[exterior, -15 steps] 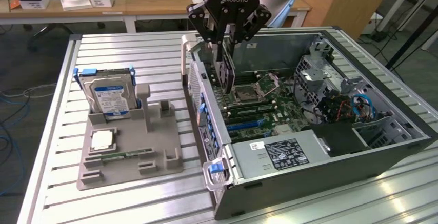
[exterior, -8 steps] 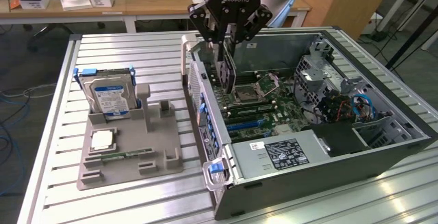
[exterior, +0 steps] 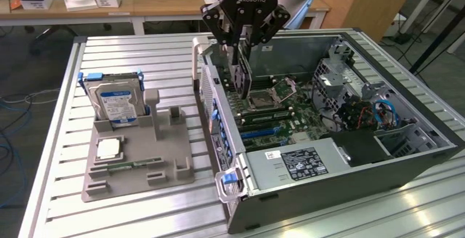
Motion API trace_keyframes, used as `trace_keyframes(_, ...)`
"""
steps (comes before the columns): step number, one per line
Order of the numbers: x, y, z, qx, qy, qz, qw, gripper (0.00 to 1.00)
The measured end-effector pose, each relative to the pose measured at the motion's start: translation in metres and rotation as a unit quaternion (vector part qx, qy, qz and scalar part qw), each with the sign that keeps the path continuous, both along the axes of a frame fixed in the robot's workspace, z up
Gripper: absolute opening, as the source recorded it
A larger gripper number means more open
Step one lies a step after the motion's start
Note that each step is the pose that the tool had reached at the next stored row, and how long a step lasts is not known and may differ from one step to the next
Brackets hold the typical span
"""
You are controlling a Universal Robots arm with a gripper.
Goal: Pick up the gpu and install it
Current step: 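Pick up the gpu and move the gpu toward the slot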
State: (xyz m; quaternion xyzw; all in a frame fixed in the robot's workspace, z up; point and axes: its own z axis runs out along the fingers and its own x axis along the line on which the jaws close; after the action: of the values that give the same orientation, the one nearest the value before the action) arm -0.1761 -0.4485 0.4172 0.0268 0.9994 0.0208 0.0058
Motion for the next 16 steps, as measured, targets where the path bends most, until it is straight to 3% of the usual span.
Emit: trace_keyframes(16, 0.013, 0.0, -0.0001, 0.0001, 0.0, 0.0, 1.0, 0.26)
